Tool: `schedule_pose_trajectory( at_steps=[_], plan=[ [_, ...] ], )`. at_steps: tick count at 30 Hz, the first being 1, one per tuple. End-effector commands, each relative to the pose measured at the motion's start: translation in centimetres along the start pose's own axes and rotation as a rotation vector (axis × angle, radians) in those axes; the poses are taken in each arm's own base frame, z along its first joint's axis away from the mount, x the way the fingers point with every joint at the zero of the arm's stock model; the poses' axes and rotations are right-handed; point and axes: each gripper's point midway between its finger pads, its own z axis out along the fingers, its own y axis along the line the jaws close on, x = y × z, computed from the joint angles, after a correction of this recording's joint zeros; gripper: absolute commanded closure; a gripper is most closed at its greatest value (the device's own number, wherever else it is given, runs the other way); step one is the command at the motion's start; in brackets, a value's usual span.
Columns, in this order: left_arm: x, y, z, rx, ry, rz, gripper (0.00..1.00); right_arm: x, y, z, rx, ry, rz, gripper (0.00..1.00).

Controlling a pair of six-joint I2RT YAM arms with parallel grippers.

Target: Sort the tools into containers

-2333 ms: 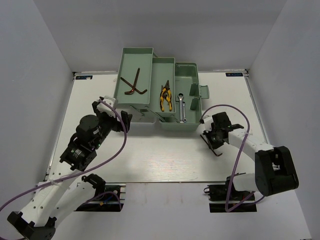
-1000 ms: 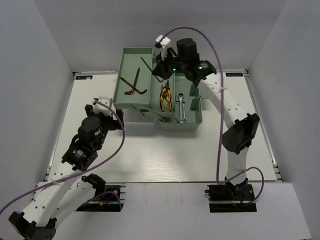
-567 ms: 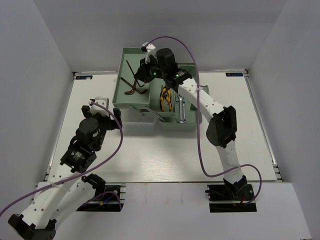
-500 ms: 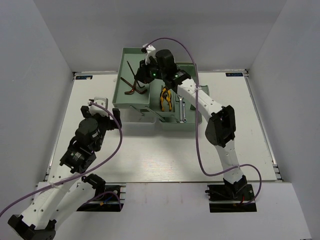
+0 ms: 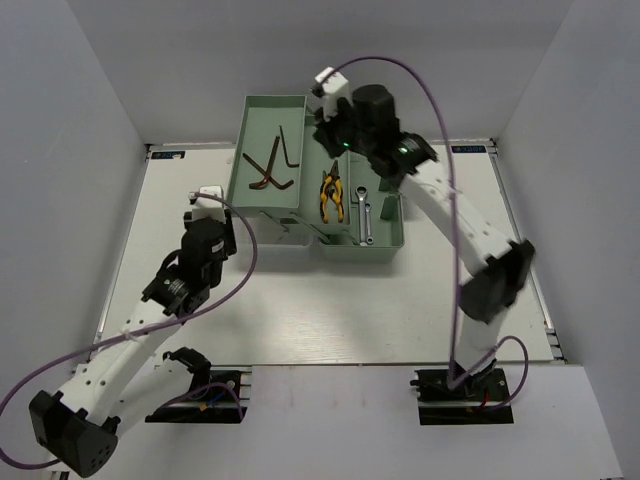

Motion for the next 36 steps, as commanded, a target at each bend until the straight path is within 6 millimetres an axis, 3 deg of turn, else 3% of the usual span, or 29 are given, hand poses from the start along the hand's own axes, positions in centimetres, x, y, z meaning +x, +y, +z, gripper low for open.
schedule_pose_trajectory(
  at_steps=[1,2,3,5,6,7,8,9,10,11,12,13,14,16,17,19,23,24,27,30,31,32,34,36],
  plan=[
    [0.6,1.0,0.8,-0.101,0.067,-0.029,0.54,1.0,-6.2,-8.5,0.315,0.110,-0.179,1.00],
    [1.0,0.9,0.9,-0.108,0.097,-0.028,0.61,3.4,-7.9,-10.9,0.383,0.180,-0.193,1.00],
    [0.8,0.8,1.0,-0.111,0.108,-0.032,0.68,5.8,-7.8,-13.1,0.382,0.238,-0.225,1.00],
    [1.6,0.3,1.4,-0.099,0.140,-0.014,0.68,12.2,-5.9,-16.5,0.247,0.404,-0.276,1.00],
    [1.2,0.6,1.4,-0.106,0.133,-0.023,0.64,17.7,-4.3,-17.5,0.182,0.511,-0.251,1.00],
    [1.0,0.7,1.2,-0.104,0.123,-0.030,0.56,15.9,-1.9,-19.9,0.096,0.373,-0.232,1.00],
    [1.0,0.7,1.2,-0.102,0.110,-0.039,0.45,19.6,-0.1,-20.4,0.016,0.428,-0.194,1.00],
    [0.8,0.7,1.0,-0.089,0.097,-0.041,0.22,20.7,1.4,-21.3,-0.053,0.462,-0.162,1.00],
    [0.1,0.7,0.8,-0.084,0.072,-0.058,0.14,19.7,5.2,-22.0,-0.242,0.383,-0.123,1.00],
    [-0.4,0.9,0.4,-0.077,0.039,-0.070,0.09,19.7,6.2,-22.3,-0.298,0.369,-0.123,1.00],
    [-0.1,1.1,0.2,-0.077,0.039,-0.070,0.05,18.1,7.9,-22.4,-0.392,0.306,-0.105,0.95],
    [-0.4,1.5,0.0,-0.090,0.026,-0.077,0.05,18.4,9.0,-22.5,-0.474,0.320,-0.099,0.84],
    [-0.5,1.7,0.0,-0.102,0.023,-0.076,0.05,16.0,10.8,-22.7,-0.590,0.232,-0.105,0.78],
    [-1.1,2.6,-0.5,-0.138,-0.006,-0.091,0.03,16.0,12.2,-21.7,-0.708,0.210,-0.154,0.64],
    [-1.0,2.9,-0.6,-0.153,-0.002,-0.085,0.03,16.9,13.0,-21.1,-0.758,0.239,-0.154,0.51],
    [-1.2,3.6,-1.1,-0.170,-0.024,-0.099,0.03,18.0,13.8,-19.6,-0.820,0.247,-0.259,0.42],
    [-1.4,3.8,-1.2,-0.176,-0.041,-0.103,0.03,21.8,15.0,-16.8,-0.970,0.287,-0.442,0.42],
    [-1.4,3.8,-1.2,-0.177,-0.041,-0.103,0.03,21.1,14.8,-15.8,-0.965,0.262,-0.515,0.42],
    [-1.0,3.7,-1.0,-0.179,-0.026,-0.091,0.03,22.0,14.4,-11.6,-0.881,0.339,-0.635,0.46],
    [-0.8,3.7,-0.8,-0.181,-0.017,-0.075,0.03,21.6,14.4,-7.9,-0.817,0.369,-0.670,0.48],
    [-0.8,3.9,-0.8,-0.190,-0.016,-0.078,0.03,19.6,14.4,-7.0,-0.790,0.336,-0.682,0.48],
    [-0.8,3.9,-0.8,-0.190,-0.016,-0.078,0.03,19.9,15.4,-6.5,-0.812,0.343,-0.684,0.48],
    [-1.4,4.0,-1.1,-0.187,-0.033,-0.091,0.03,18.5,16.0,-6.1,-0.817,0.309,-0.723,0.48],
    [-1.9,4.2,-1.5,-0.184,-0.051,-0.105,0.03,18.0,18.0,-5.5,-0.827,0.277,-0.766,0.48]
  ],
)
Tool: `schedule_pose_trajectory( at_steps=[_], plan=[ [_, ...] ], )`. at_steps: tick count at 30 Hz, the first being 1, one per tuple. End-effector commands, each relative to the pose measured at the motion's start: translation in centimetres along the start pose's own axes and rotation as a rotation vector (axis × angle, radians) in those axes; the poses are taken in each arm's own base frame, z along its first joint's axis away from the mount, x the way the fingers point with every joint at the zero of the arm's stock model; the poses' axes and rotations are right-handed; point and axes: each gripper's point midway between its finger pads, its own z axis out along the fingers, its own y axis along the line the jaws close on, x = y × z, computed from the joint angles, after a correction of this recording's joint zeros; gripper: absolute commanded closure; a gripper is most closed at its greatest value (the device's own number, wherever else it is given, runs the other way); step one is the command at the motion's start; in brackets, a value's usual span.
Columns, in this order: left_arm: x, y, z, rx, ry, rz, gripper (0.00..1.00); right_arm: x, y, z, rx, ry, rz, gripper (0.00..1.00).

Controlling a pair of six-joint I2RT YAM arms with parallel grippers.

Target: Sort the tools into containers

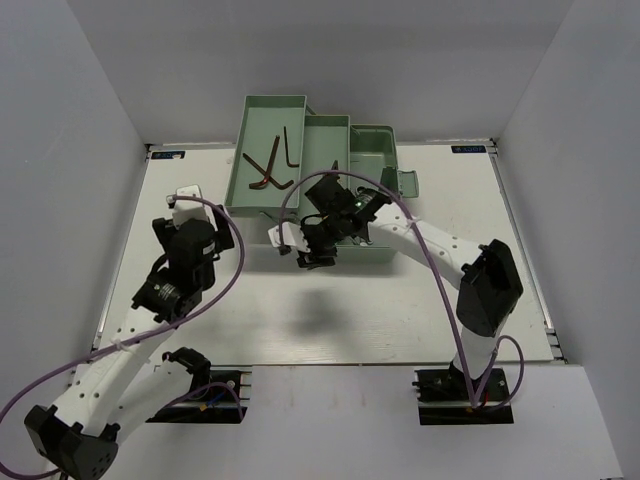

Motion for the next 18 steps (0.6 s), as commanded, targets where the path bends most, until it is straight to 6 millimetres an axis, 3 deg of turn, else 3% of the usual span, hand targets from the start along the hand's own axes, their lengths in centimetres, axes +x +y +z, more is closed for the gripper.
schedule_pose_trajectory(
  at_steps=[1,3,7,9,10,11,12,13,14,18],
  plan=[
    [-1.4,1.1,-0.7,-0.026,-0.049,-0.035,0.03,-4.0,-2.2,-0.1,0.102,-0.028,-0.121,0.48],
    [-1.7,2.9,-1.4,-0.102,-0.062,-0.087,0.03,-5.6,-3.2,1.3,0.147,-0.047,-0.094,0.48],
    [-3.2,6.4,-3.4,-0.207,-0.157,-0.235,0.05,-6.0,-4.4,4.2,0.155,-0.039,-0.043,0.48],
    [-3.2,7.9,-4.2,-0.251,-0.196,-0.294,0.06,-7.2,-5.7,4.3,0.195,-0.044,-0.062,0.46],
    [-3.5,8.5,-4.8,-0.260,-0.218,-0.317,0.06,-7.2,-5.9,5.9,0.202,-0.031,-0.076,0.46],
    [-3.6,9.6,-5.6,-0.277,-0.250,-0.360,0.06,-7.9,-7.2,6.0,0.255,-0.033,-0.094,0.46],
    [-3.8,9.8,-5.9,-0.272,-0.266,-0.381,0.07,-8.2,-7.9,6.0,0.296,-0.018,-0.100,0.46],
    [-3.7,10.2,-6.1,-0.279,-0.281,-0.389,0.07,-7.6,-8.1,7.4,0.299,-0.001,-0.097,0.46],
    [-4.0,10.5,-6.4,-0.272,-0.304,-0.411,0.07,-8.4,-9.8,7.1,0.374,-0.004,-0.115,0.46],
    [-4.1,9.8,-6.2,-0.238,-0.298,-0.386,0.08,-7.0,-11.4,8.7,0.439,0.051,-0.109,0.46]
  ],
)
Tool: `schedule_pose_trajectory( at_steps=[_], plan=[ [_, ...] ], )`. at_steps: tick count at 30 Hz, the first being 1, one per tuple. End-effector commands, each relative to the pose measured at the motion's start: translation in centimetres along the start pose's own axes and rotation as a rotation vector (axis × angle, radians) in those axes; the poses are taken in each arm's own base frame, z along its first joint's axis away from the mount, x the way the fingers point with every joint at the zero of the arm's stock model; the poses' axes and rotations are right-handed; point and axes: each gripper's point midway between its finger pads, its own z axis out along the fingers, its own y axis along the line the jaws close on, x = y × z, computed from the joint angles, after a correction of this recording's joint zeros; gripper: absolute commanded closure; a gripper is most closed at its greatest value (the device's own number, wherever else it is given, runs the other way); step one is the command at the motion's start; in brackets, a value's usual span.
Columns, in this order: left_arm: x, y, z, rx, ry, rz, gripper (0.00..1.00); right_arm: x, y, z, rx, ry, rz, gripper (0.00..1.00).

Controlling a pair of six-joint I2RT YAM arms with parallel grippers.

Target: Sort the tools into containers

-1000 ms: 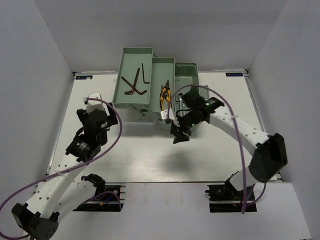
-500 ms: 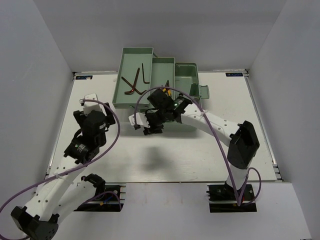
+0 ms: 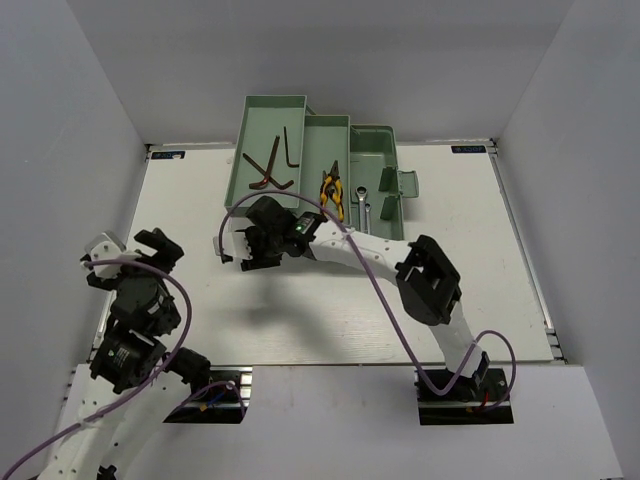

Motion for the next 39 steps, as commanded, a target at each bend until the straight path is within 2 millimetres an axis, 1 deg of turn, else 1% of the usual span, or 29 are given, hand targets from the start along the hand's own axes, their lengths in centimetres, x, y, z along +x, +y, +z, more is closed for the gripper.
schedule_pose_trajectory(
  at_steps=[1,2,6,7,10,11,12,13,15,16,17,18,21,22,23,24,26,27,29,30,31,32,33,34,35,36,37,38,39],
  plan=[
    [1.4,-0.4,0.5,-0.008,0.025,0.053,0.08,-1.9,-4.4,-0.3,0.199,-0.015,-0.023,0.46],
    [1.0,-0.4,0.5,-0.006,0.020,0.045,0.08,-1.3,-4.6,0.1,0.212,0.004,-0.024,0.46],
    [1.8,-1.4,0.6,0.034,0.049,0.064,0.08,0.7,-4.3,0.9,0.230,0.080,-0.039,0.46],
    [1.6,-1.5,0.7,0.036,0.044,0.067,0.08,1.6,-4.3,1.3,0.231,0.105,-0.035,0.46],
    [1.6,-1.9,0.6,0.056,0.045,0.069,0.10,2.9,-3.2,2.2,0.199,0.133,-0.042,0.49],
    [1.6,-2.0,0.6,0.066,0.049,0.078,0.15,3.3,-2.6,2.5,0.181,0.140,-0.040,0.51],
    [1.8,-2.1,0.7,0.064,0.053,0.086,0.19,3.3,-1.9,2.6,0.145,0.132,-0.037,0.57],
    [1.8,-2.1,0.7,0.064,0.053,0.086,0.22,3.2,-1.6,2.6,0.128,0.130,-0.034,0.59],
    [2.0,-2.2,0.8,0.062,0.058,0.093,0.34,3.6,-0.6,2.5,0.082,0.140,-0.019,0.65],
    [2.0,-2.2,0.8,0.062,0.058,0.081,0.39,3.8,-0.2,2.6,0.072,0.148,-0.010,0.65],
    [2.2,-2.2,0.8,0.060,0.064,0.078,0.55,3.2,0.2,2.7,0.042,0.118,-0.007,0.67],
    [2.2,-2.2,0.8,0.060,0.064,0.078,0.66,3.4,0.3,2.5,0.038,0.119,0.001,0.77],
    [2.4,-1.9,0.7,0.047,0.071,0.072,0.89,2.4,-0.5,1.7,0.051,0.095,0.009,0.95],
    [2.4,-1.9,0.7,0.047,0.071,0.072,0.92,2.1,-0.6,1.2,0.048,0.091,0.015,1.00],
    [2.6,-1.9,0.7,0.045,0.075,0.068,0.92,1.7,-0.7,1.0,0.045,0.075,0.020,1.00],
    [2.9,-1.8,0.6,0.040,0.085,0.059,0.92,0.5,-1.3,0.3,0.062,0.050,0.028,1.00],
    [2.6,-1.8,0.5,0.032,0.100,0.033,0.92,-0.7,-1.9,-1.1,0.071,0.028,0.035,1.00],
    [3.6,-1.6,0.2,0.038,0.138,0.049,0.90,-2.0,-3.1,-2.0,0.100,0.002,0.034,1.00],
    [4.2,-2.1,-0.2,0.044,0.184,-0.029,0.84,-3.8,-4.5,-4.1,0.138,-0.034,0.054,1.00],
    [5.7,-2.1,-0.6,0.058,0.247,-0.018,0.80,-4.5,-5.4,-5.0,0.164,-0.052,0.056,1.00],
    [6.3,-2.5,-0.9,0.058,0.278,-0.090,0.77,-5.2,-6.0,-5.7,0.183,-0.065,0.058,1.00],
    [7.7,-3.1,-1.4,0.086,0.341,-0.108,0.74,-5.6,-6.4,-6.5,0.197,-0.075,0.060,1.00],
    [9.2,-3.1,-1.8,0.085,0.388,-0.117,0.71,-6.1,-6.8,-7.4,0.213,-0.087,0.059,1.00],
    [10.5,-4.0,-2.5,0.112,0.451,-0.182,0.71,-6.5,-7.4,-8.4,0.238,-0.099,0.060,1.00],
    [11.8,-4.2,-2.9,0.118,0.494,-0.206,0.71,-6.8,-7.5,-9.0,0.245,-0.107,0.066,1.00],
    [14.3,-4.0,-3.2,0.105,0.550,-0.203,0.69,-7.0,-7.7,-9.5,0.255,-0.112,0.067,1.00],
    [15.3,-4.7,-3.4,0.112,0.578,-0.268,0.69,-7.1,-7.8,-9.7,0.260,-0.121,0.086,1.00],
    [17.0,-5.3,-4.0,0.131,0.641,-0.289,0.68,-7.5,-8.5,-11.1,0.289,-0.134,0.095,1.00],
    [19.4,-4.6,-4.5,0.113,0.688,-0.291,0.68,-7.2,-8.5,-11.3,0.290,-0.136,0.115,1.00]
  ],
)
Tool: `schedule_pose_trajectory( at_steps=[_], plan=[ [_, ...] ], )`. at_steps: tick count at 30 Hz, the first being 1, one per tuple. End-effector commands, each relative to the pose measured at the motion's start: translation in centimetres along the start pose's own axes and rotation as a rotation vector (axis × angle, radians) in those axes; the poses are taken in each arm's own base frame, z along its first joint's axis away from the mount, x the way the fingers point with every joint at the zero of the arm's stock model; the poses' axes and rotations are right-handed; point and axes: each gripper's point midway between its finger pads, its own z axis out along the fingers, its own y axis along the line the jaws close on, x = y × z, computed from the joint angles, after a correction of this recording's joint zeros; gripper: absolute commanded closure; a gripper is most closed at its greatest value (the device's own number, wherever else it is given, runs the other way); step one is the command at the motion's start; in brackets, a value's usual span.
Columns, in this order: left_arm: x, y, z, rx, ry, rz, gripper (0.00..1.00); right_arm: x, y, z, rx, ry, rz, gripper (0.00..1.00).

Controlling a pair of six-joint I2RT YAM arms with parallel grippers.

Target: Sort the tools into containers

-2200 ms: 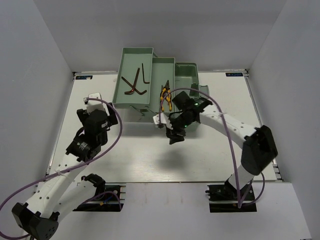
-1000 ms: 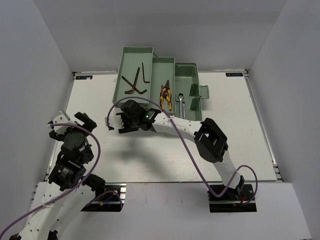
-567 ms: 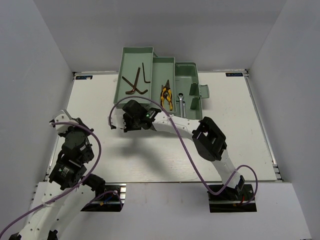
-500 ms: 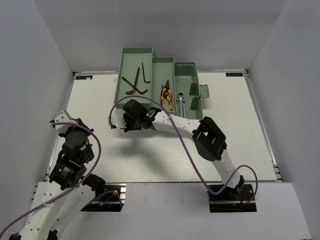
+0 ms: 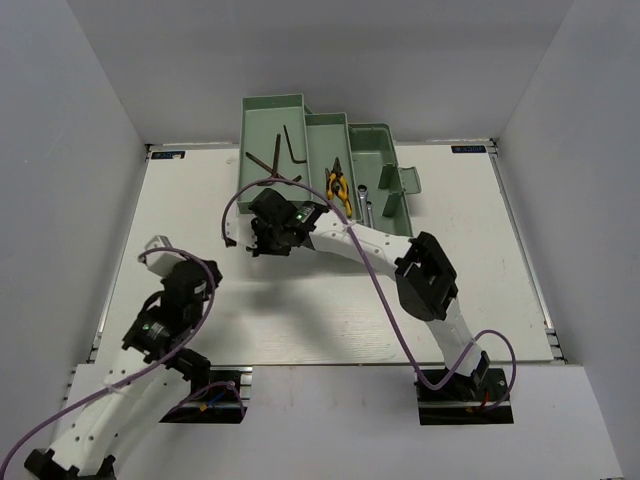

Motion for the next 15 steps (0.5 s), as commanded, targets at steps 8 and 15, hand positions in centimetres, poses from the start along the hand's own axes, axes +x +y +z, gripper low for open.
schedule_pose_trajectory(
  at_steps=[8,15],
  plan=[
    [14.6,1.0,3.7,0.071,0.347,-0.340,0.76,-9.6,-7.1,-14.3,0.265,-0.351,0.037,1.00],
    [15.4,1.0,5.3,0.077,0.326,-0.368,0.72,-9.9,-6.9,-15.1,0.222,-0.389,0.106,1.00]
  ],
)
